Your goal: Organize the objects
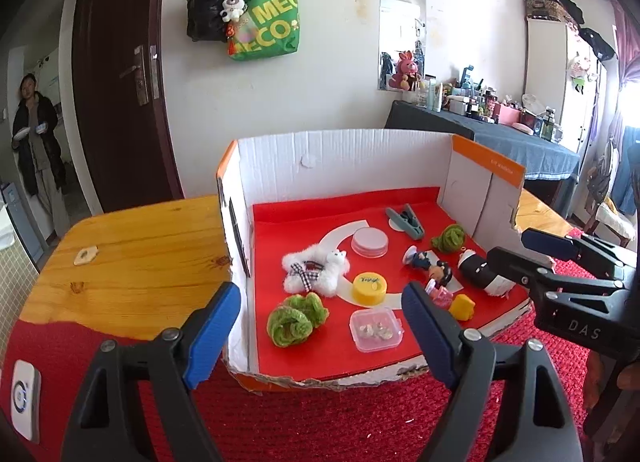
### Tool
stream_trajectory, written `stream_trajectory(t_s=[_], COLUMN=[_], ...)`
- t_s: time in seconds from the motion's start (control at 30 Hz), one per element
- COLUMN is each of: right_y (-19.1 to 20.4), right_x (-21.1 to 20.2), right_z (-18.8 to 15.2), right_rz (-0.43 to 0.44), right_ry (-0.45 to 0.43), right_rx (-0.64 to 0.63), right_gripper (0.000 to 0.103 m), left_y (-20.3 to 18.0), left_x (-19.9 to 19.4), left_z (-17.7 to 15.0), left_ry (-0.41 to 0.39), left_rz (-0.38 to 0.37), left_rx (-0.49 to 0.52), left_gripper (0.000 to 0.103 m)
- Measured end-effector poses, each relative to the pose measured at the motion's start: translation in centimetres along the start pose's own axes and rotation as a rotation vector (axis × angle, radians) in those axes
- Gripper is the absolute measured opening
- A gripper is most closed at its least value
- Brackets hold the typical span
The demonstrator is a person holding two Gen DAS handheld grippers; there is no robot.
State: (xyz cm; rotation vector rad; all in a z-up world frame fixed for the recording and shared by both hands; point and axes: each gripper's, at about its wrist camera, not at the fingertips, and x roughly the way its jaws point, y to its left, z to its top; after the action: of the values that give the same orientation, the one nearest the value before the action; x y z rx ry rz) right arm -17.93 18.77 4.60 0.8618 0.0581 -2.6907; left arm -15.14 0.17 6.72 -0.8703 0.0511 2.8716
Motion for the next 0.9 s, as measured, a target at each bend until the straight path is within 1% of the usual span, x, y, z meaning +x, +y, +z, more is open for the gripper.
stream_trajectory(t_s=[0.17, 0.27, 0.33, 0.37, 0.43, 0.47, 0.53, 0.57, 0.8, 0.9], right_y=[0.0, -0.1, -0.1, -0.2, -0.2, -0.1, -0.1, -0.1, -0.4, -0.2], right_x=[0.6, 0.6, 0.8, 0.8, 0.7, 0.6, 0.6, 0.5, 0.7, 0.6], right_z=[-0.6, -0.6, -0.7, -0.7, -0.7, -0.7, -0.8, -0.8, -0.7, -0.7], right_rz=[-0.009, -0.015, -0.015, -0.018, -0.024, -0.030, -0.034, -0.032, -0.034, -0.046], right_ry=[-0.004, -0.012, -0.007, -0.007, -0.010, -0.012, -0.016, -0.016, -0.009, -0.011], right_rx=[0.000, 0.007, 0.010, 0.011, 0.010, 0.011, 0.009, 0.009, 0.024, 0.016], right_gripper=[0.065, 0.068, 0.070, 0.070, 0.071, 0.073, 0.080, 0.081, 0.082, 0.083], left_y=[0.1, 0.4, 0.6, 0.7, 0.9, 1.0, 1.0, 1.0, 0.8, 0.8], left_x=[1.0, 0.8, 0.8, 1.0, 1.3, 1.4, 1.5, 1.5, 1.5, 1.4], left_z=[-0.7, -0.7, -0.8, -0.9, -0.9, -0.9, -1.0, -1.0, -1.1, -1.1], left_ry=[0.007, -0.010, -0.015, -0.009, 0.012, 0.017, 0.019, 0.022, 0.027, 0.029], left_rz=[0.004, -0.002, 0.013, 0.017, 0.003, 0.001, -0.005, -0.004, -0.003, -0.005], left_rx=[-0.024, -0.046, -0.048, -0.047, -0.057, -0.061, -0.063, -0.061, -0.054, -0.051], left_gripper=[0.086, 0.087, 0.087, 0.087, 0.087, 0.087, 0.087, 0.087, 0.087, 0.089])
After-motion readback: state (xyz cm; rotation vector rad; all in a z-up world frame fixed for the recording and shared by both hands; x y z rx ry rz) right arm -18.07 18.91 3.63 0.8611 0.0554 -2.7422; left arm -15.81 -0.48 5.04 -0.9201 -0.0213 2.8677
